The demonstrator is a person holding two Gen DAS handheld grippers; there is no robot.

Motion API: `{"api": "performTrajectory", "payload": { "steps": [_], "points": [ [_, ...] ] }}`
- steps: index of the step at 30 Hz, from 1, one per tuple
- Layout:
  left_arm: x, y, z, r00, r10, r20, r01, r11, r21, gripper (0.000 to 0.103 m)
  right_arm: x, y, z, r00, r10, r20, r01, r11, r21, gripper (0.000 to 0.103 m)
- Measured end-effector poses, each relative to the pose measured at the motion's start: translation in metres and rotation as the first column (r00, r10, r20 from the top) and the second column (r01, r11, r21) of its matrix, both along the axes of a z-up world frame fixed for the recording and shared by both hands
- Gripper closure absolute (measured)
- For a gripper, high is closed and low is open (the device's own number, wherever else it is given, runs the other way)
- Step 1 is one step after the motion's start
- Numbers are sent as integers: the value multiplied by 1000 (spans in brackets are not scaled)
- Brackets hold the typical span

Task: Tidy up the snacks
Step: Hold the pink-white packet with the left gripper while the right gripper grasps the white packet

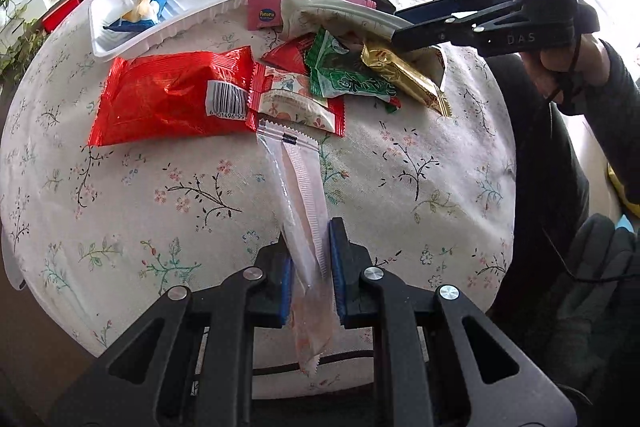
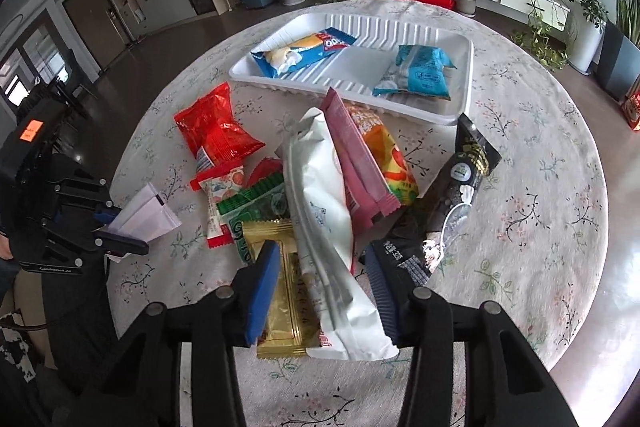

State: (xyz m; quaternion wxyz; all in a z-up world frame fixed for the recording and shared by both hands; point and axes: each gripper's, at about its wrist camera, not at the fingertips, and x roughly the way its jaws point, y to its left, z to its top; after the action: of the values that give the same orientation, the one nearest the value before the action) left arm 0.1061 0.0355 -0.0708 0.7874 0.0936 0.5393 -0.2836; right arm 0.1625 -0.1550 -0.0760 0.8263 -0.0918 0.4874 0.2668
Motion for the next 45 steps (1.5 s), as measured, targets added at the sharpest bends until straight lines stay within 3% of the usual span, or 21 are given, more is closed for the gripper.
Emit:
{"api": "performTrajectory", "payload": {
  "steps": [4,11,20,28,39,43,45],
  "points": [
    [1,4,1,1000,26,5,-26,999,-29,89,2,7,-9,1000,24,-9,-24,997,-68,61],
    [3,5,1,1000,30,5,-30,999,-42,89,4,6,-10,999,33,-30,-35,997,-66,73],
    [3,4,3,999,50,16,-48,996,-78,89,1,2,-4,999,4,-44,-4,1000,19,87],
    [4,7,4,997,70,23,-67,993,-97,89,-3,1,1,1000,-14,-27,15,999,52,89],
    [5,12,7,995,97,30,-92,988,-121,89,-13,-11,19,999,-52,4,50,979,197,91],
    [5,11,6,995,92,27,-88,989,-119,89,-13,-9,15,999,-46,-8,47,981,190,92],
    [5,11,6,995,91,26,-88,989,-120,89,-14,-2,8,1000,-6,-27,9,992,128,92]
  ]
}}
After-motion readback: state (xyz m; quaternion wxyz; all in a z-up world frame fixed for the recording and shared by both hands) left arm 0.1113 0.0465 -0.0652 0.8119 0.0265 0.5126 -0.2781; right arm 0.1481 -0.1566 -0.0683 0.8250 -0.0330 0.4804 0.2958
